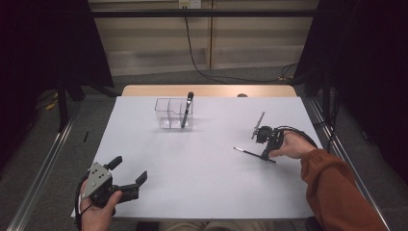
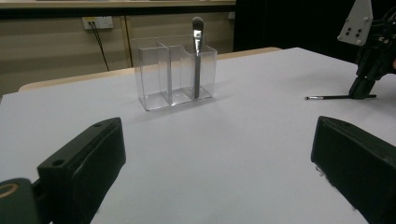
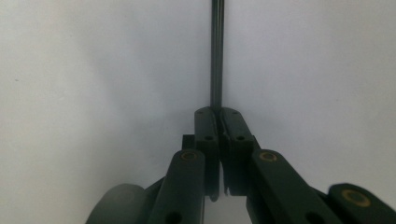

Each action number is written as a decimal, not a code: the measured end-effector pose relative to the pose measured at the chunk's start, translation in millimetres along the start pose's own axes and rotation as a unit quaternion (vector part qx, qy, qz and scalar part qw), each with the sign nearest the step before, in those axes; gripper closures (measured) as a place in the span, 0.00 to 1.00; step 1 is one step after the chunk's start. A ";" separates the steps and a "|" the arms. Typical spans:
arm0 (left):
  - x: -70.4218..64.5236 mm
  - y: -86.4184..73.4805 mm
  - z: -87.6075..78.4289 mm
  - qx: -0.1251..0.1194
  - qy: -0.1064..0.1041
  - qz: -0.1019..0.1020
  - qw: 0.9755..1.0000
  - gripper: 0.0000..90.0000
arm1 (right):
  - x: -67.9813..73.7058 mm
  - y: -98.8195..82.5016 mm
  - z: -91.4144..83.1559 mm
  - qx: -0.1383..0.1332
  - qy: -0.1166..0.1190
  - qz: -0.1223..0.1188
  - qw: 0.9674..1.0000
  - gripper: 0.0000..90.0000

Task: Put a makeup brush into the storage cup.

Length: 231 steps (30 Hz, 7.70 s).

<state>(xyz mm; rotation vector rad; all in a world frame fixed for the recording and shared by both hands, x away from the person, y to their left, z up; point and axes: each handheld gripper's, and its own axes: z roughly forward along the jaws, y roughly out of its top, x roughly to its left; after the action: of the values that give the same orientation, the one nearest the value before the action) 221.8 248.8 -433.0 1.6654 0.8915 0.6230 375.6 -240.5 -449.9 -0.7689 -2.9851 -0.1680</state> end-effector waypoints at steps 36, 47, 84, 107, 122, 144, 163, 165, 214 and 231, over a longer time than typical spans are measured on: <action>1.7 -0.2 0.8 0.001 0.001 -0.003 1.000 0.04 | 9.4 -27.6 -16.9 -0.127 -0.022 0.078 0.989 0.96; 2.9 -0.5 1.1 0.002 0.004 -0.009 1.000 0.04 | 10.1 -40.5 -16.7 -0.213 -0.020 0.119 0.970 0.96; 2.4 -0.4 0.1 0.002 0.006 -0.005 1.000 0.04 | 32.3 -68.0 -18.2 -0.442 -0.043 0.144 0.884 0.96; 2.1 0.1 0.4 0.000 0.004 -0.008 1.000 0.04 | 58.0 -52.9 -22.7 -0.500 -0.026 0.103 0.859 0.96; -0.2 2.6 3.2 -0.006 0.007 -0.002 1.000 0.03 | 75.2 -38.3 -23.8 -0.521 -0.003 0.080 0.850 0.96; -8.4 9.4 13.1 -0.011 -0.009 0.005 1.000 0.03 | 103.1 0.4 -20.6 -0.522 0.033 0.041 0.852 0.96; -35.4 21.0 40.8 -0.009 -0.059 0.028 0.998 0.03 | 109.8 29.8 -19.5 -0.529 0.047 0.010 0.847 0.96; -38.6 21.9 42.8 -0.008 -0.063 0.031 0.997 0.03 | 109.8 29.6 -19.0 -0.531 0.049 0.012 0.846 0.96; -103.6 73.5 136.5 -0.025 -0.155 0.063 0.986 0.07 | 107.2 32.3 -4.1 -0.533 0.050 0.021 0.844 0.96; -102.1 62.9 139.4 -0.019 -0.163 0.029 0.986 0.59 | 112.4 32.5 0.3 -0.528 0.053 0.014 0.848 0.96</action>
<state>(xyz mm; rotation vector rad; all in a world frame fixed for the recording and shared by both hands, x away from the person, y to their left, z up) 286.3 78.8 -405.8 1.7021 0.5939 0.3872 293.0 -158.4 -438.2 -0.7689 -2.5618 -1.8549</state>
